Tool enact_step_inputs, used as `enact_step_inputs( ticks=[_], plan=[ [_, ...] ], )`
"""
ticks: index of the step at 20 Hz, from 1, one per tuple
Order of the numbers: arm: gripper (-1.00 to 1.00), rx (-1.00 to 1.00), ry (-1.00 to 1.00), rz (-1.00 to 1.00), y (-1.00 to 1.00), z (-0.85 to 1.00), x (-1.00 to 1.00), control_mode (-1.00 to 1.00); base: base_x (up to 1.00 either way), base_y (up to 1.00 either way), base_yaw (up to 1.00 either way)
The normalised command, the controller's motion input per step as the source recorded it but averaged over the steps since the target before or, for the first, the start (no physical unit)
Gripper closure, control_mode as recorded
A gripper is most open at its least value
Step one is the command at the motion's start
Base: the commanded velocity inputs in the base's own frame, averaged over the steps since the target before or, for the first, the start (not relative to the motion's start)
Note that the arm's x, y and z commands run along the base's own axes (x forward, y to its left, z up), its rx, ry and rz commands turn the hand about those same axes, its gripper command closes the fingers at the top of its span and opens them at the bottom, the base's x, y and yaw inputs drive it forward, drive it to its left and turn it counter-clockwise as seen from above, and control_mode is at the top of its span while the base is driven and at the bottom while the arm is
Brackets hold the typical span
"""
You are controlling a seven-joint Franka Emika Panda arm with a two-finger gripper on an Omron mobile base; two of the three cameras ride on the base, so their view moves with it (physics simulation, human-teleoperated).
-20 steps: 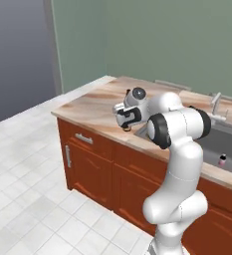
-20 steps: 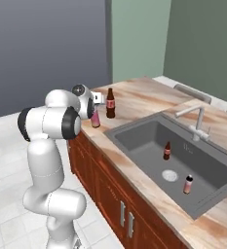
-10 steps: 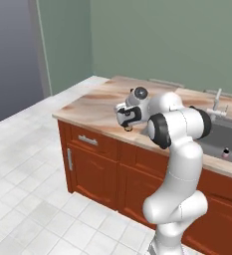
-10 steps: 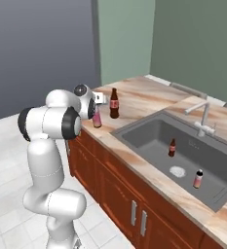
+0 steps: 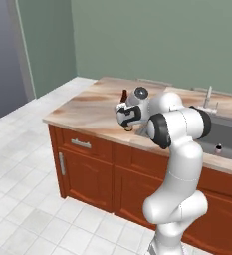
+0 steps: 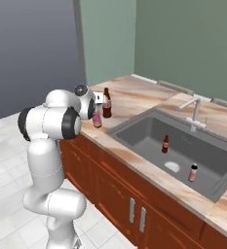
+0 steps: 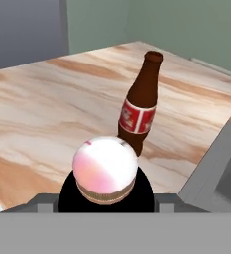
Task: Place the large bottle from the dining counter next to the other large bottle outside the sink, and place the small bottle from the dining counter next to the other small bottle inside the sink.
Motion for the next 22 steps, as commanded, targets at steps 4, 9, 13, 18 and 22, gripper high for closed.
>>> enact_step_inputs(
  ticks=[4,9,13,18,22],
  plan=[
    [1.00,0.00,0.00,0.00,0.00,0.00,0.00,1.00,0.00,0.27,-0.22],
    [1.00,0.00,0.00,0.00,0.00,0.00,0.00,1.00,0.00,0.47,-0.19],
    [1.00,0.00,0.00,0.00,0.00,0.00,0.00,1.00,0.00,0.64,-0.17],
    [1.00,0.00,0.00,0.00,0.00,0.00,0.00,1.00,0.00,0.57,-0.16],
    [1.00,0.00,0.00,0.00,0.00,0.00,0.00,1.00,0.00,0.32,-0.13]
  ],
)
